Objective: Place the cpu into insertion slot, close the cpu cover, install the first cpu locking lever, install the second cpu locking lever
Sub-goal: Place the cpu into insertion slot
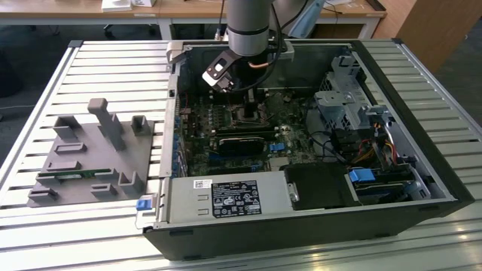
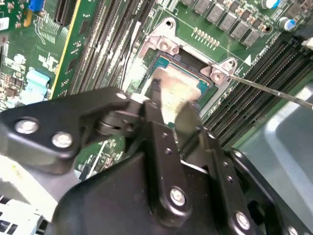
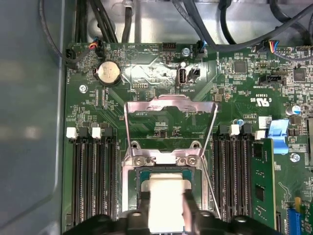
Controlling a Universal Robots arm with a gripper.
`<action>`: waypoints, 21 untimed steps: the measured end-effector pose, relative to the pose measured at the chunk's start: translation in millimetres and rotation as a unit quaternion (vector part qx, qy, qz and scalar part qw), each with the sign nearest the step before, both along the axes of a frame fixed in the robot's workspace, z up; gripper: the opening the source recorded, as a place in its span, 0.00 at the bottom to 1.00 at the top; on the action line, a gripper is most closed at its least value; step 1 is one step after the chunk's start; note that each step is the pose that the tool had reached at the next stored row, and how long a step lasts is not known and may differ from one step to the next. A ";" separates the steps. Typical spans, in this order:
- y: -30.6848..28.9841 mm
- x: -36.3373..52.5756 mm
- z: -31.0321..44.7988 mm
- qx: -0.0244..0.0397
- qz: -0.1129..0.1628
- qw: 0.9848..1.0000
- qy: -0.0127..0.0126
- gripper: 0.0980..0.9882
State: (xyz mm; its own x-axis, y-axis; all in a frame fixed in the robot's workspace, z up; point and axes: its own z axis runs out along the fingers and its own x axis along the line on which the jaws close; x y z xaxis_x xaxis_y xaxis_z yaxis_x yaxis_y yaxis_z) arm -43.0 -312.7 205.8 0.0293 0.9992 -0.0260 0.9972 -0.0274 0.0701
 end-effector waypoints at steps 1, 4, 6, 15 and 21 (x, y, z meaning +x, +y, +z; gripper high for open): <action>-0.1 0.5 0.1 0.000 0.000 1.000 0.002 0.36; -0.1 2.9 0.2 0.000 0.000 1.000 0.007 0.23; -0.2 3.6 0.3 0.000 0.000 1.000 0.009 0.10; -0.2 3.6 1.5 0.000 0.000 1.000 0.009 0.01; -0.2 3.6 2.0 0.000 0.000 1.000 0.010 0.01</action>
State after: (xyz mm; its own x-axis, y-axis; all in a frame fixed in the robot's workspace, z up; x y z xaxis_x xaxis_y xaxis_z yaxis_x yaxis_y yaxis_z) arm -39.5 -312.9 207.8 0.0288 0.9993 -0.0258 0.9983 -0.0275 0.0511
